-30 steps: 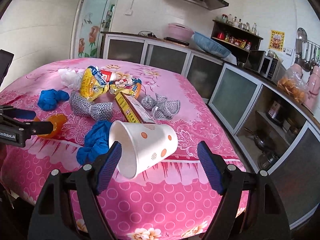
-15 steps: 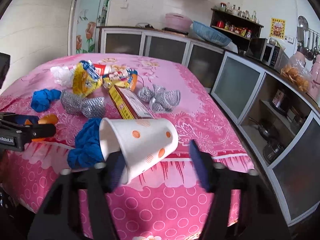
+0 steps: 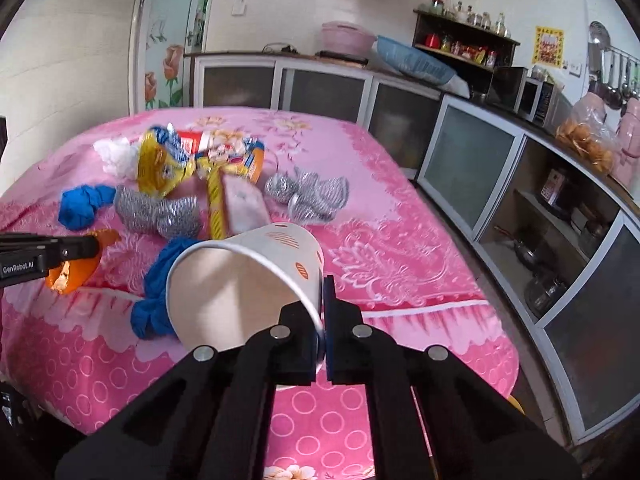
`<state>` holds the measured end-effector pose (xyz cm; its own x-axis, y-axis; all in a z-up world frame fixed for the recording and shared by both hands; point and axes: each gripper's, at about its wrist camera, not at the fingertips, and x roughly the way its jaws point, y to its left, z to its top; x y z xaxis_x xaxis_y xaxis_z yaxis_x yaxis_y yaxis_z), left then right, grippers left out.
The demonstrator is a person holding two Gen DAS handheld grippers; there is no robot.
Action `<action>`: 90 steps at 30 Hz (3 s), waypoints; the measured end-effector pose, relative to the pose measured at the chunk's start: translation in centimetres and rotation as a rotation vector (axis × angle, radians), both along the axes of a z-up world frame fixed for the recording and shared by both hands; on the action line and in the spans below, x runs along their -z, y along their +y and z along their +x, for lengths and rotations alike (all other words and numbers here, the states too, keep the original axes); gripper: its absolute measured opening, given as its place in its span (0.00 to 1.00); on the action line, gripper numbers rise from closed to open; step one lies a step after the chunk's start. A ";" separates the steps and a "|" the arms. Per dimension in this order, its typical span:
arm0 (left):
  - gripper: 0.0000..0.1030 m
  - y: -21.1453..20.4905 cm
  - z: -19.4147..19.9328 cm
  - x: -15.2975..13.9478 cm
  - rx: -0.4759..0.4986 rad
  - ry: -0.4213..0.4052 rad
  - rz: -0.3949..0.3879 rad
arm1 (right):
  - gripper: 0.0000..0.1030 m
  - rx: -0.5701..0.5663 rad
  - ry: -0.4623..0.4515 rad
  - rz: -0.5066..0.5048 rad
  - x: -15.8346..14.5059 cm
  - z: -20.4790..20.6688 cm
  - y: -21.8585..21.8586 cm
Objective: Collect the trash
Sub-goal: 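Carry the orange peel and paper cup with both tools over the bin, then open both tools to drop the orange peel and paper cup into the bin, then swing both open tools back over the remaining trash on the cover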
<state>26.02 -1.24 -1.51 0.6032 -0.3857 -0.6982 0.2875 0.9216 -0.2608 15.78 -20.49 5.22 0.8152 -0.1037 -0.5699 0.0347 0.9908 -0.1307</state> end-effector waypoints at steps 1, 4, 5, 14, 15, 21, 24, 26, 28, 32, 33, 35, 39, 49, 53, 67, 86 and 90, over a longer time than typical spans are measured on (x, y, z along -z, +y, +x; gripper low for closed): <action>0.08 0.1 -0.2 -0.3 -0.003 -0.008 -0.004 | 0.02 0.003 -0.011 -0.006 -0.3 -0.2 0.0; 0.08 0.7 -1.1 -1.5 -0.005 -0.032 -0.015 | 0.02 0.010 -0.035 0.006 -1.4 -1.0 -0.6; 0.08 0.7 -1.4 -1.8 -0.005 -0.038 -0.020 | 0.02 0.010 -0.041 0.008 -1.7 -1.2 -0.7; 0.08 0.3 -3.9 -4.7 0.040 -0.096 -0.038 | 0.02 0.039 -0.081 0.008 -3.7 -4.2 -2.4; 0.08 -0.3 -4.2 -5.2 0.053 -0.103 -0.039 | 0.02 0.047 -0.083 0.011 -3.9 -4.7 -2.9; 0.08 -5.3 -5.5 -6.6 0.176 -0.142 -0.022 | 0.02 0.149 -0.089 0.004 -4.5 -8.7 -7.6; 0.08 -8.8 -6.0 -7.0 0.251 -0.155 -0.030 | 0.02 0.235 -0.088 0.003 -4.5 -11.0 -11.1; 0.09 -11.4 -6.2 -7.3 0.304 -0.162 -0.037 | 0.02 0.293 -0.086 0.000 -4.4 -12.5 -13.4; 0.09 -14.7 -6.6 -7.5 0.366 -0.169 -0.046 | 0.02 0.340 -0.083 -0.002 -4.2 -13.8 -15.5; 0.09 -21.2 -7.6 -7.6 0.495 -0.176 -0.059 | 0.02 0.448 -0.071 -0.006 -3.6 -16.7 -19.9; 0.09 -23.6 -8.0 -7.5 0.542 -0.172 -0.065 | 0.02 0.483 -0.063 -0.005 -3.2 -17.6 -21.4; 0.09 -27.1 -8.7 -7.0 0.615 -0.159 -0.074 | 0.02 0.530 -0.048 -0.001 -2.4 -18.9 -23.5; 0.09 -33.9 -10.3 -5.5 0.739 -0.140 -0.075 | 0.02 0.617 -0.012 0.021 -0.2 -20.8 -27.2; 0.09 -44.4 -11.4 0.2 0.855 -0.081 -0.009 | 0.02 0.720 0.107 0.124 7.7 -20.8 -34.3; 0.09 -47.5 -10.3 2.4 0.858 -0.044 0.014 | 0.02 0.740 0.143 0.150 10.3 -19.9 -36.1; 0.93 -47.3 -8.4 2.7 0.738 -0.079 -0.035 | 0.60 0.811 0.278 0.134 14.9 -20.8 -38.3; 0.93 -30.1 -10.5 -9.0 0.629 -0.299 -0.242 | 0.62 0.645 -0.104 0.064 0.9 -22.8 -28.5; 0.93 -23.1 -9.8 -10.7 0.521 -0.374 -0.200 | 0.66 0.496 -0.188 0.095 -2.0 -20.4 -24.0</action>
